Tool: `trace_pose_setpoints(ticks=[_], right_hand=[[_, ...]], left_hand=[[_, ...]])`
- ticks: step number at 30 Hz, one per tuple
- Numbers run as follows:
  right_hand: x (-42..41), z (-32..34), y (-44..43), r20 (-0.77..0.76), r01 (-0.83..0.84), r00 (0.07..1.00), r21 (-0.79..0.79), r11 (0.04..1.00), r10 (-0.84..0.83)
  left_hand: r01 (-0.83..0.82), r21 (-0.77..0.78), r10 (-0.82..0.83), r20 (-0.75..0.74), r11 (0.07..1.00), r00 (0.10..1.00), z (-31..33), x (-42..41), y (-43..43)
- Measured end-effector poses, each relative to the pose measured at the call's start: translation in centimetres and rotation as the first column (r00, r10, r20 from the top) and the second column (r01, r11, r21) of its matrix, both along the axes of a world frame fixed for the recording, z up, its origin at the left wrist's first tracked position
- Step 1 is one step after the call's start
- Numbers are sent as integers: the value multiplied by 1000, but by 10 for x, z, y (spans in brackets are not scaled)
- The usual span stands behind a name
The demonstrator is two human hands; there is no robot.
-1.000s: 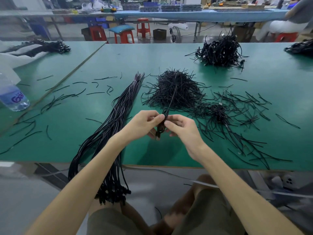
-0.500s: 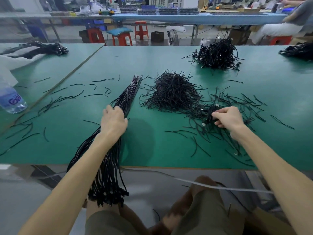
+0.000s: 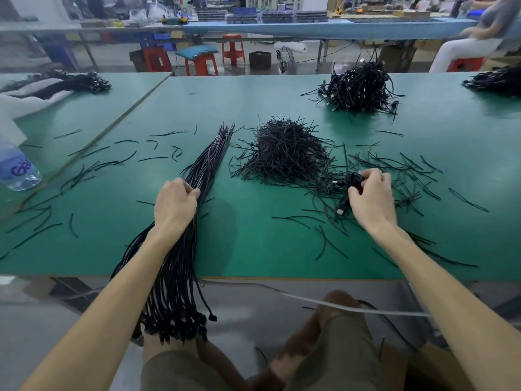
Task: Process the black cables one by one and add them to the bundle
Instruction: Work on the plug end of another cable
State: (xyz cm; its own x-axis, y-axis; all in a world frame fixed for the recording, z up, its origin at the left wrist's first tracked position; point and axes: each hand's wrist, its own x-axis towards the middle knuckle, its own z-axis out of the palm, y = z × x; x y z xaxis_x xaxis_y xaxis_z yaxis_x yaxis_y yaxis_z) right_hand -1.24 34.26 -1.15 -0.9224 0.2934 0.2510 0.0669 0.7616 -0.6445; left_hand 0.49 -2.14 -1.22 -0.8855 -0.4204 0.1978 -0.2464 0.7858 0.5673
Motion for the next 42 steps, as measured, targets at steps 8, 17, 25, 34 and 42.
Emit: trace_pose_setpoints(ticks=[8, 17, 25, 34, 42], right_hand=[[24, 6, -79, -104, -476, 875, 2, 880, 473], [51, -11, -183, 78, -630, 740, -266, 729, 668], [60, -13, -248, 266, -606, 740, -132, 784, 617], [51, -15, -237, 264, -549, 742, -286, 785, 616], [42, -18, -221, 239, -492, 709, -506, 708, 664]], left_hand=[[238, 153, -237, -23, 959, 971, 14, -2, 14], [222, -180, -220, 30, 958, 975, 0, 9, 10], [106, 74, -108, 22, 992, 994, -15, 12, -10], [235, -45, -231, 76, 971, 970, -22, 12, -10], [224, -17, -222, 83, 974, 972, -23, 9, -11]])
